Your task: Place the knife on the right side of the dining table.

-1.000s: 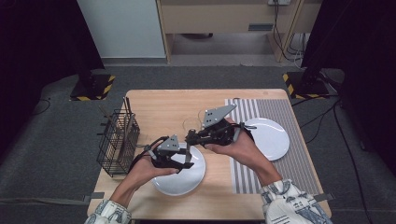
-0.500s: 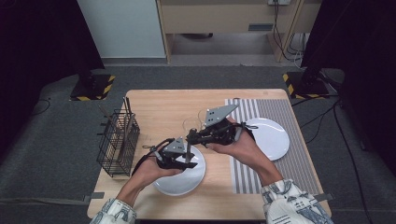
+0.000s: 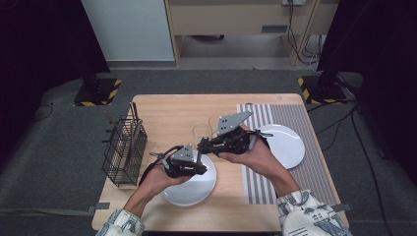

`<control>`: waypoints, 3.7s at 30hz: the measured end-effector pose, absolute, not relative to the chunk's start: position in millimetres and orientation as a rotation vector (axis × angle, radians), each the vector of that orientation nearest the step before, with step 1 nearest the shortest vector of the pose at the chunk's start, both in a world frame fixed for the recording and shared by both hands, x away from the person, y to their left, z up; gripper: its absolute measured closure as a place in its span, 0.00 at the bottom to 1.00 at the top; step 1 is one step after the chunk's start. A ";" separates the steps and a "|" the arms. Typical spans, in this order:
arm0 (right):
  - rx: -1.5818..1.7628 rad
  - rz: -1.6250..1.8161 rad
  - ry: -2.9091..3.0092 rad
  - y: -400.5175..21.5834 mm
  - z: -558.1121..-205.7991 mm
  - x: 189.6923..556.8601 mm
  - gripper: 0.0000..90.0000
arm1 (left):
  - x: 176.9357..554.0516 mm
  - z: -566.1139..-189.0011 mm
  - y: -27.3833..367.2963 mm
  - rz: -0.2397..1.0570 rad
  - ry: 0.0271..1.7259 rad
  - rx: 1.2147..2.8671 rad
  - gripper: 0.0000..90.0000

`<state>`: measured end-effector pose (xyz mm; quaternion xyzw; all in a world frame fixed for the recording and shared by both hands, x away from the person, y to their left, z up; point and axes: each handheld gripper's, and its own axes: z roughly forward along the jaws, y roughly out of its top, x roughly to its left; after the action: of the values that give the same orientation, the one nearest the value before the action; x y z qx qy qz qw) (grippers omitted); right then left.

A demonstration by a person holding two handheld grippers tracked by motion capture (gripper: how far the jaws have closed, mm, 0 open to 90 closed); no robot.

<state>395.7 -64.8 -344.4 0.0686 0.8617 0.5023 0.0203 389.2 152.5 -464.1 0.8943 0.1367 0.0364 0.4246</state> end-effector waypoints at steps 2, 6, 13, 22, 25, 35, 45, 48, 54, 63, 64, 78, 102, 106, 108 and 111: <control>0.204 1.554 2.676 -66.1 -344.3 395.5 0.92 | 389.0 -463.1 155.4 0.096 0.340 2.239 0.94; 0.190 1.567 2.676 -69.2 -344.6 395.8 0.91 | 387.1 -460.9 159.1 0.090 0.333 2.243 0.95; 0.180 1.552 2.682 -69.5 -347.7 395.9 0.90 | 383.3 -461.4 158.1 0.096 0.291 2.290 0.97; 0.171 1.525 2.686 -68.1 -347.2 394.9 0.88 | 381.3 -462.0 156.7 0.102 0.267 2.294 0.98; 0.168 1.509 2.690 -67.7 -346.4 394.4 0.88 | 381.2 -461.9 156.4 0.102 0.260 2.296 0.98; 0.182 1.496 2.690 -60.8 -344.1 394.8 0.79 | 380.3 -462.7 155.1 0.112 0.254 2.311 0.98; 0.193 1.332 2.719 -57.8 -341.3 395.4 0.80 | 380.7 -462.4 156.7 0.128 0.252 2.337 0.98; 0.205 1.314 2.724 -59.5 -342.6 396.3 0.79 | 380.7 -462.7 157.0 0.130 0.252 2.345 0.98; 0.214 1.309 2.732 -63.2 -345.8 397.7 0.78 | 380.4 -464.6 156.6 0.127 0.252 2.354 0.98; 0.196 1.324 2.692 -60.2 -335.7 392.8 0.81 | 380.3 -469.1 151.0 0.134 0.253 2.409 0.98; 0.189 1.323 2.688 -58.8 -334.5 391.7 0.85 | 380.6 -468.9 150.8 0.136 0.255 2.408 0.98; 0.213 1.080 2.707 -49.4 -348.9 392.6 1.00 | 381.8 -467.0 158.9 0.143 0.296 2.405 0.98; 0.321 1.113 2.720 -66.3 -380.0 399.3 1.00 | 384.2 -465.3 161.2 0.123 0.298 2.405 0.98; 0.332 1.123 2.710 -67.8 -380.9 401.2 1.00 | 383.2 -464.4 163.6 0.124 0.290 2.400 0.98; 0.333 1.130 2.710 -68.3 -381.5 400.6 1.00 | 383.8 -464.1 164.8 0.126 0.304 2.394 0.98; 0.337 1.131 2.709 -70.4 -384.4 400.9 1.00 | 383.9 -463.7 165.6 0.120 0.300 2.392 0.98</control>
<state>400.9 -70.4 -384.4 0.1135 0.9128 0.3812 0.0931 383.9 165.6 -463.7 0.9261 0.1160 0.0463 0.3560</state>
